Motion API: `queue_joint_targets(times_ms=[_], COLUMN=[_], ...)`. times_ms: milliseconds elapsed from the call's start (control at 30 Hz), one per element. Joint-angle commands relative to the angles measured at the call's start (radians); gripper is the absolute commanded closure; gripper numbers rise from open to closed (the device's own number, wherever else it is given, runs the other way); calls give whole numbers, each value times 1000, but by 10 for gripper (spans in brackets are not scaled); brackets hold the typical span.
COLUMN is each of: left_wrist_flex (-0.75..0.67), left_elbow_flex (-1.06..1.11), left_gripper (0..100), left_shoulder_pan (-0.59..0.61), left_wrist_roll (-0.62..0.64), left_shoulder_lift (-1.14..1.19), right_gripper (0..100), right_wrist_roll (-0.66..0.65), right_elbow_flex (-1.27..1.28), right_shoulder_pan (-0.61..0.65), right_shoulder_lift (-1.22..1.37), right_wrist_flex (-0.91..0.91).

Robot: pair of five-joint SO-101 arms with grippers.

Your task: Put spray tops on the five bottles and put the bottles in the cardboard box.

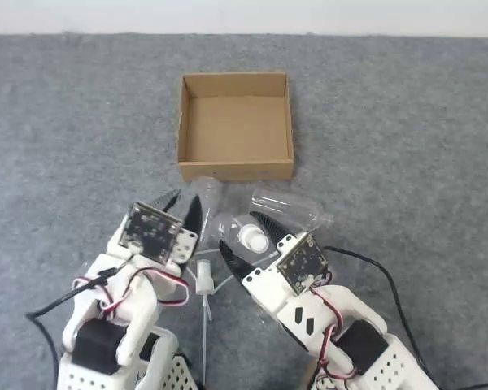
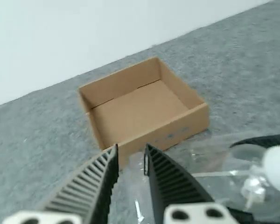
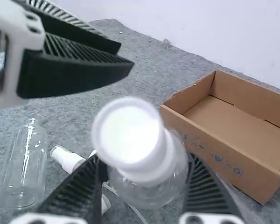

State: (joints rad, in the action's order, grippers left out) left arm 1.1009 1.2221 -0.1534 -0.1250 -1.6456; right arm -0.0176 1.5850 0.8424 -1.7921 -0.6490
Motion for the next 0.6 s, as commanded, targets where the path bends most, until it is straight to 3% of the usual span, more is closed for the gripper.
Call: queue_joint_targets(times_ms=[0,300,567], left_wrist_flex=[23,-68,-78], left_elbow_flex=[-19,130,160], left_gripper=[914,914,914], left_shoulder_pan=[55,190,302], left_wrist_roll=[34,158,164], left_shoulder_lift=[-6,-6,-6], right_gripper=[894,894,894], right_wrist_roll=[-6,0,-6], right_elbow_flex=[-31,-164,-315], right_shoulder_pan=[-19,-25,-81], right_shoulder_lift=[-8,-5,33], right_wrist_flex=[-2,-122,-119])
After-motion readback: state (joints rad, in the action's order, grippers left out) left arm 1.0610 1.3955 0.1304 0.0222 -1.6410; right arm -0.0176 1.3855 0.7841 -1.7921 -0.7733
